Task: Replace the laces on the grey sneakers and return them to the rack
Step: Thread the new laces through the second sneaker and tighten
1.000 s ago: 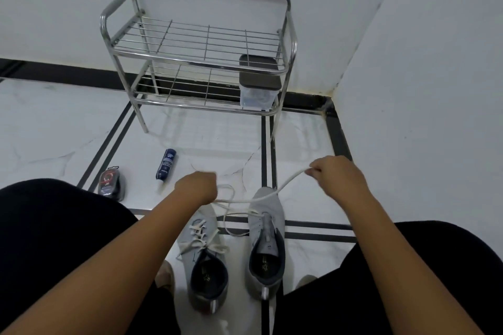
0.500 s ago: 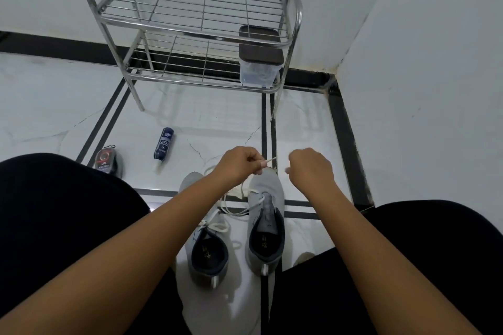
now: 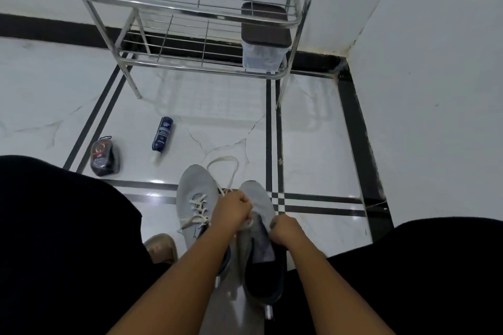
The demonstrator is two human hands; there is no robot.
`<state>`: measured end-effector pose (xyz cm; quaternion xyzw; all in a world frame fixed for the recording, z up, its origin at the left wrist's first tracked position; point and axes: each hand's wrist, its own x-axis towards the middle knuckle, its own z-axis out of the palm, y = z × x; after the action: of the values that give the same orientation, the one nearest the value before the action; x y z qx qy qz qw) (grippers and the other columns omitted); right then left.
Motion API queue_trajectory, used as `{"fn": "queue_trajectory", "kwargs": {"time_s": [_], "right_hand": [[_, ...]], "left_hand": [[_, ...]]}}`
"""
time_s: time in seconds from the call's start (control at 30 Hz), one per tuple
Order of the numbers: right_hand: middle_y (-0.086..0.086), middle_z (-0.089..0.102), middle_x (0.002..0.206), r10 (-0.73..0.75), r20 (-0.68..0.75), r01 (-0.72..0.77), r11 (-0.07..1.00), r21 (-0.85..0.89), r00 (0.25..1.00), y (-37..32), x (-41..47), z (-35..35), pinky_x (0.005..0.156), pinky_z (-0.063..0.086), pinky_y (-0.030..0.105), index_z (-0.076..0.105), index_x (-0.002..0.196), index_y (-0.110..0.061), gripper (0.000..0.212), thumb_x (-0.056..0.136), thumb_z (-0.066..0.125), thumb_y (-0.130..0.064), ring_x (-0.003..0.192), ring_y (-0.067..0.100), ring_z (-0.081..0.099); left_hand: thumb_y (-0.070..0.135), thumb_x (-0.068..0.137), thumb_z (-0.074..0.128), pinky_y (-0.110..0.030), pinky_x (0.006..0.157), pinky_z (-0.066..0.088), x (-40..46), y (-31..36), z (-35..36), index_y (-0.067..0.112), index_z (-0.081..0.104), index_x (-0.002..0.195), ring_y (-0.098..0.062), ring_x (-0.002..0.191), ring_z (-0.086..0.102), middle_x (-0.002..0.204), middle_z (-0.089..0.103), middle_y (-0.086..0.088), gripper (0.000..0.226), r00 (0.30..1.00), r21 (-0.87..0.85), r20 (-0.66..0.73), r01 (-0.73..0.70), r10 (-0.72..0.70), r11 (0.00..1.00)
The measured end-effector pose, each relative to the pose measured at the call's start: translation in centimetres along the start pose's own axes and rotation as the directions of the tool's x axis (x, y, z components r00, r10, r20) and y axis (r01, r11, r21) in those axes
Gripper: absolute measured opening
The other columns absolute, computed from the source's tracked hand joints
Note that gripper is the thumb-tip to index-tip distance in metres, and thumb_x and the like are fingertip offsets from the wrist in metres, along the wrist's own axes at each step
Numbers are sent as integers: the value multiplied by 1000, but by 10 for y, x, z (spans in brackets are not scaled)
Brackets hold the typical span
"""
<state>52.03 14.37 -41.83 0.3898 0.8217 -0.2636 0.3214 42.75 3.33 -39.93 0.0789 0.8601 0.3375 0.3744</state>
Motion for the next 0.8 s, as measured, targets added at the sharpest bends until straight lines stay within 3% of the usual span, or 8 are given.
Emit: {"fn": "queue_trajectory", "kwargs": {"time_s": [0.07,0.17,0.3,0.4,0.67,0.8], "right_hand": [[10,61,123,-52,-49,54,998,35,997,-4,1,6,90,46,29,61,122,-16,35,90,55,-29,114,28,57],[10,67,109,-92,-76,96,994,46,993,-8,6,13,81,48,28,71,97,-17,22,91,52,-25,100,28,63],[5,69,108,-86,-46,91,987,134,995,-4,12,10,85,51,26,75,99,-17,21,87,59,-12,102,24,63],[2,68,116,-95,-30,98,979,181,995,0,16,9,88,46,21,74,108,-17,27,86,60,-8,109,20,61],[4,70,113,-100,-59,113,948,298,993,3,20,12,87,46,22,75,106,-13,24,87,61,-7,106,19,62],[9,71,109,-92,-80,111,953,281,993,3,21,15,88,50,29,76,98,-8,20,87,59,-6,102,22,64]], "left_hand": [[19,85,53,-31,74,50,1,-10,14,23,50,60,-25,84,65,83,69,-7,25,999,137,16,43,-46,990],[31,86,53,-38,87,51,3,-23,29,27,49,62,-26,96,62,98,68,-6,25,997,269,34,56,-67,962],[34,93,48,-37,90,45,10,-26,38,24,65,91,-24,103,61,107,67,-3,20,996,379,0,83,-90,922],[26,95,43,-38,91,34,11,-29,46,26,65,105,-23,107,59,112,66,0,24,992,450,-47,127,-118,884],[29,96,45,-36,85,34,13,-37,56,27,72,100,-22,102,62,105,68,1,27,984,451,-160,144,-78,881],[31,96,48,-35,82,36,15,-41,62,31,73,99,-21,100,61,105,66,2,25,975,436,-218,126,-32,891]]}}
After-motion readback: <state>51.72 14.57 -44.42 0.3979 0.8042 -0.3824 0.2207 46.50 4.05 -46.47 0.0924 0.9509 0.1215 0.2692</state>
